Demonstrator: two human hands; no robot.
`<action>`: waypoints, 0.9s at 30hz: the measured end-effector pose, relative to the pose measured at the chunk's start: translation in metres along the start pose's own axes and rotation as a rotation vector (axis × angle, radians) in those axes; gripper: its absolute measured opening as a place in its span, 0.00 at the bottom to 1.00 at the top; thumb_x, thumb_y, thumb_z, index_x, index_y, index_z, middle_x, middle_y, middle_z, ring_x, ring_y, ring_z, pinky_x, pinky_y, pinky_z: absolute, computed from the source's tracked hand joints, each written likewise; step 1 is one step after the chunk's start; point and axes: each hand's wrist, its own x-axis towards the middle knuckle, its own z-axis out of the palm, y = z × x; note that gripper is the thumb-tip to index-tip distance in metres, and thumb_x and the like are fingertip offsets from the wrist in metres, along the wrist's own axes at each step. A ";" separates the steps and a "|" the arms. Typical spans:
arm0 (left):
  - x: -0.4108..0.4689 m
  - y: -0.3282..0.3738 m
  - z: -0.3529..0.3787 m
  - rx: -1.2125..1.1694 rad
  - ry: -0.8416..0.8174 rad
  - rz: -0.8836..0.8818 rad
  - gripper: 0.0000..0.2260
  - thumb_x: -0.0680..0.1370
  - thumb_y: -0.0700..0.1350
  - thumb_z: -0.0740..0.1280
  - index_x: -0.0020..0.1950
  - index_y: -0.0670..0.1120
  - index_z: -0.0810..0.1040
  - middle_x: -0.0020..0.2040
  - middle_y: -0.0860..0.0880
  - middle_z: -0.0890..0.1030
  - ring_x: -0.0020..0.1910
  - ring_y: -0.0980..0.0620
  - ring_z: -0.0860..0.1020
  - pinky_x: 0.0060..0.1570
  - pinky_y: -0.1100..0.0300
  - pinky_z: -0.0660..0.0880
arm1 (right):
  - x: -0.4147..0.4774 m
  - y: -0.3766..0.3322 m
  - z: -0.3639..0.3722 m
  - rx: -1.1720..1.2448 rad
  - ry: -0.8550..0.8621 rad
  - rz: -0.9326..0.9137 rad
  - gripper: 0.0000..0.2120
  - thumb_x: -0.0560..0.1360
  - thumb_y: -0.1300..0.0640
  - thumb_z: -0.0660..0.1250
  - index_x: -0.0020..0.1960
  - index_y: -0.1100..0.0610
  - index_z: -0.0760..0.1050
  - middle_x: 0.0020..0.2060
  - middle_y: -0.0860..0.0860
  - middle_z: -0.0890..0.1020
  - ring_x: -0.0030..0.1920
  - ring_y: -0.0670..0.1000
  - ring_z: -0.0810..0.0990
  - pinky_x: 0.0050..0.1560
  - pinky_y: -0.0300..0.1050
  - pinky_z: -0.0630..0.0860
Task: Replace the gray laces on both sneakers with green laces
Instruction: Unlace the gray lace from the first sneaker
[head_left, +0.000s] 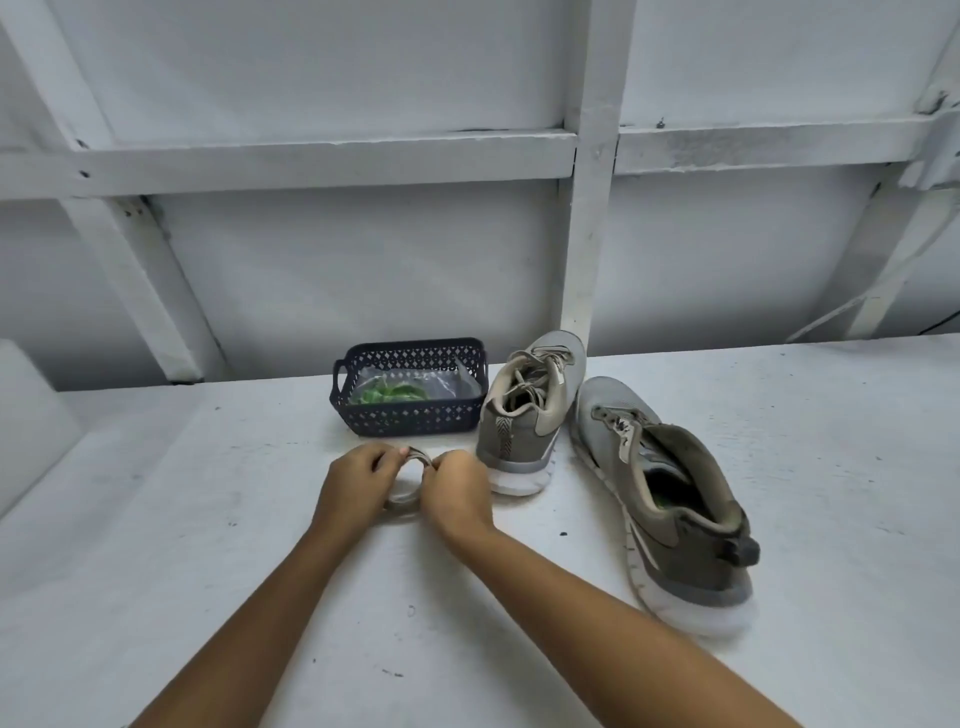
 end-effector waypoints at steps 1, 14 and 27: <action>0.002 -0.006 0.003 0.037 -0.008 0.014 0.10 0.78 0.50 0.65 0.43 0.46 0.81 0.41 0.49 0.81 0.43 0.48 0.77 0.43 0.55 0.72 | -0.001 0.003 0.002 -0.085 0.017 -0.061 0.11 0.77 0.64 0.57 0.52 0.63 0.77 0.50 0.59 0.81 0.51 0.58 0.79 0.41 0.44 0.68; 0.010 -0.018 0.017 0.386 0.078 0.058 0.15 0.80 0.54 0.59 0.52 0.48 0.83 0.50 0.46 0.79 0.51 0.44 0.75 0.49 0.51 0.70 | -0.001 0.013 0.007 -0.500 -0.003 -0.311 0.13 0.77 0.67 0.55 0.56 0.62 0.77 0.56 0.60 0.75 0.49 0.57 0.75 0.42 0.44 0.65; 0.053 0.072 -0.020 0.094 0.031 0.223 0.12 0.80 0.47 0.62 0.53 0.43 0.81 0.47 0.46 0.81 0.45 0.50 0.77 0.44 0.59 0.70 | 0.055 -0.105 -0.154 -0.247 0.073 -0.410 0.13 0.77 0.59 0.62 0.53 0.67 0.80 0.47 0.61 0.83 0.41 0.55 0.80 0.48 0.50 0.80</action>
